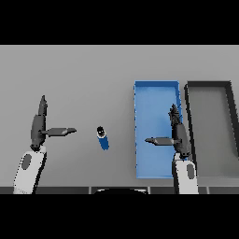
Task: Pick up the blue pipe and place it into the blue bin.
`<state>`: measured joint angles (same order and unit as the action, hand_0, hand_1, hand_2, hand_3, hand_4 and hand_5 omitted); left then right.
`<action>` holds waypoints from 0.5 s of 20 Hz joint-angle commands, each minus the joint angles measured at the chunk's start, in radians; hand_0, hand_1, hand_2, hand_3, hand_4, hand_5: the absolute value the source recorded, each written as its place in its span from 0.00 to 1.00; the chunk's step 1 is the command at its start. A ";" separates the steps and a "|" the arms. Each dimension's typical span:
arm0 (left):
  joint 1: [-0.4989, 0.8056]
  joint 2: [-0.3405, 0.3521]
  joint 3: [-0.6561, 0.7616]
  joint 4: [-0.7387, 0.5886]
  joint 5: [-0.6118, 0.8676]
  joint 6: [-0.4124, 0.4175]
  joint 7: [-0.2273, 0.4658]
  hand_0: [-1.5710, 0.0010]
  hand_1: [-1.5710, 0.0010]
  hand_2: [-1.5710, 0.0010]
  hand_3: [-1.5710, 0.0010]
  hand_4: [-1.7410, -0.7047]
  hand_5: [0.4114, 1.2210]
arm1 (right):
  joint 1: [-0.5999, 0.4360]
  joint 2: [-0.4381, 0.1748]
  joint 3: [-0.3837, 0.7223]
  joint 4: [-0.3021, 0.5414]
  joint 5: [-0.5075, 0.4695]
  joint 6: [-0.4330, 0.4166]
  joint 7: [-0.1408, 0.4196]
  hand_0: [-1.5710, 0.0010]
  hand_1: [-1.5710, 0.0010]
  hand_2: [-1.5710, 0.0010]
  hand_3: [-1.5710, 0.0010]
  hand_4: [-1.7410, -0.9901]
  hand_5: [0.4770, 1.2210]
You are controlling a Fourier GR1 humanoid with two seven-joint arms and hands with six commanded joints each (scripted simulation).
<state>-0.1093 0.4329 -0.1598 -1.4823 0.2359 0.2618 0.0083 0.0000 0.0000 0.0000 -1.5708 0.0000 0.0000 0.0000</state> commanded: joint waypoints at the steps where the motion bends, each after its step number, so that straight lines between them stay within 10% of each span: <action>1: 0.001 0.000 0.001 -0.001 0.000 0.000 -0.005 1.00 1.00 1.00 1.00 0.75 0.23 | 0.001 0.001 0.000 0.000 0.000 -0.001 0.000 1.00 1.00 1.00 1.00 0.71 0.16; 6: 0.019 0.010 0.003 -0.018 0.006 -0.009 -0.020 1.00 1.00 1.00 1.00 0.75 0.23 | 0.005 0.005 0.005 -0.007 0.005 -0.007 -0.001 1.00 1.00 1.00 1.00 0.71 0.16; 10: 0.014 0.183 -0.057 0.005 0.002 -0.295 -0.119 1.00 1.00 1.00 1.00 0.74 0.23 | 0.055 -0.140 0.108 -0.095 0.192 0.041 -0.076 1.00 1.00 1.00 1.00 0.73 0.15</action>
<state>-0.0949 0.6168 -0.2163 -1.4776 0.2384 -0.0335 -0.1122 0.0550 -0.1403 0.1078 -1.6653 0.1916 0.0411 -0.0776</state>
